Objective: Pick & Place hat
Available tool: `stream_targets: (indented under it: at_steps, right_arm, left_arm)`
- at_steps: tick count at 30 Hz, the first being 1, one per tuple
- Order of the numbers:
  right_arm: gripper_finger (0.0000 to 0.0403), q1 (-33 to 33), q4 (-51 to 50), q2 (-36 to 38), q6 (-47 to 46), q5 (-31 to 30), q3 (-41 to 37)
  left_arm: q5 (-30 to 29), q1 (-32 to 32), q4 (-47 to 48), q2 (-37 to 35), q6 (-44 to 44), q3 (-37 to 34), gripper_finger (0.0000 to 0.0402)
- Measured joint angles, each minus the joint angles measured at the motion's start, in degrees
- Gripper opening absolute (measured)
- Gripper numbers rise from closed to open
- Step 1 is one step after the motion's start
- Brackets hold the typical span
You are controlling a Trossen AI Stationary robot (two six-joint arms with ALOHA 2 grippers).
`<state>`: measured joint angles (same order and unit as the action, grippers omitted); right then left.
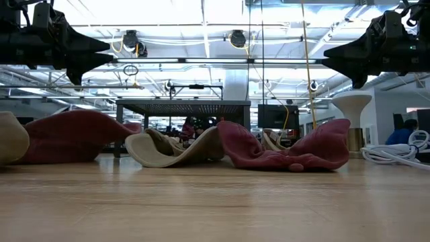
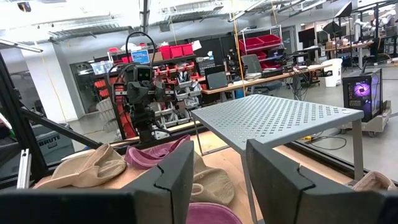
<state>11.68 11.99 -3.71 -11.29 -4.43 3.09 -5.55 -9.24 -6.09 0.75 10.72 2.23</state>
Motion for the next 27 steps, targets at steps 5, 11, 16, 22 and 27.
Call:
stream_targets:
  at_steps: [5, 11, 16, 22, 27]
  right_arm:
    - [0.0139, 0.0, 0.9, -0.1, 0.3, -1.4, 0.0]
    - [0.0136, 0.0, 0.2, -1.7, 0.3, -10.1, 3.4]
    - [0.0131, -0.1, 1.1, -6.4, 4.6, -13.7, 10.3]
    - [0.013, -0.1, -2.4, -14.9, 4.6, -16.9, 21.3]
    - [0.013, -0.1, -6.5, -22.8, 4.5, -16.8, 31.1]
  left_arm:
    - [0.0, 0.0, 0.0, 0.0, 0.0, 0.0, 0.0179]
    - [0.0, 0.0, 0.0, 0.0, 0.0, 0.0, 0.018]
    - [0.0, 0.0, 0.0, 0.0, 0.0, 0.0, 0.0179]
    - [0.0, 0.0, 0.0, 0.0, 0.0, 0.0, 0.0179]
    - [0.0, 0.0, 0.0, 0.0, 0.0, 0.0, 0.018]
